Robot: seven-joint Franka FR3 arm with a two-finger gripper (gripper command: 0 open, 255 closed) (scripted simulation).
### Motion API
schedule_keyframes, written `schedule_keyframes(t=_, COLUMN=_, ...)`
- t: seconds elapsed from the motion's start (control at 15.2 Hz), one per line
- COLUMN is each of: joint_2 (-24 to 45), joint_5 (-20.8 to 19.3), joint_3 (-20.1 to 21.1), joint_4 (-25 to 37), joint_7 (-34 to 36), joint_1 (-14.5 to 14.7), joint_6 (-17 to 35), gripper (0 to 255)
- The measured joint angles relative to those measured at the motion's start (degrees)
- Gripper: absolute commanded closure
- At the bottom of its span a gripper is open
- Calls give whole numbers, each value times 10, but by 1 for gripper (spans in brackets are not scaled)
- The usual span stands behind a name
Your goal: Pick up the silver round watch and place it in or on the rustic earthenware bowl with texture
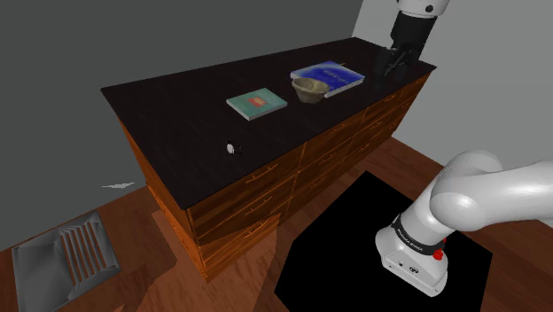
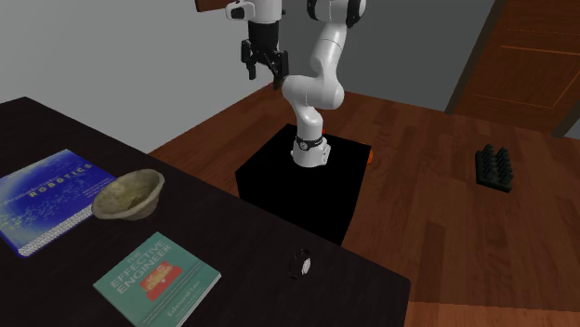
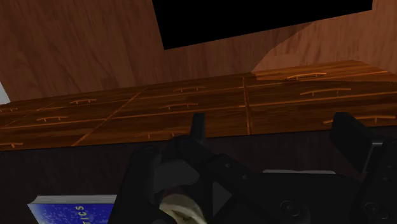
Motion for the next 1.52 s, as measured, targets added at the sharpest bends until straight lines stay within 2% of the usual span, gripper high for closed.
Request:
schedule_keyframes(t=0.33, joint_2=30, joint_5=19, joint_3=12, joint_4=-17, joint_7=16, joint_1=10, joint_6=46, gripper=0)
schedule_keyframes(t=0.86, joint_2=155, joint_5=62, joint_3=46, joint_4=-10, joint_7=53, joint_1=35, joint_6=168, gripper=0)
schedule_keyframes(t=1.52, joint_2=336, joint_5=94, joint_3=86, joint_4=62, joint_7=88, joint_1=63, joint_6=287, gripper=0)
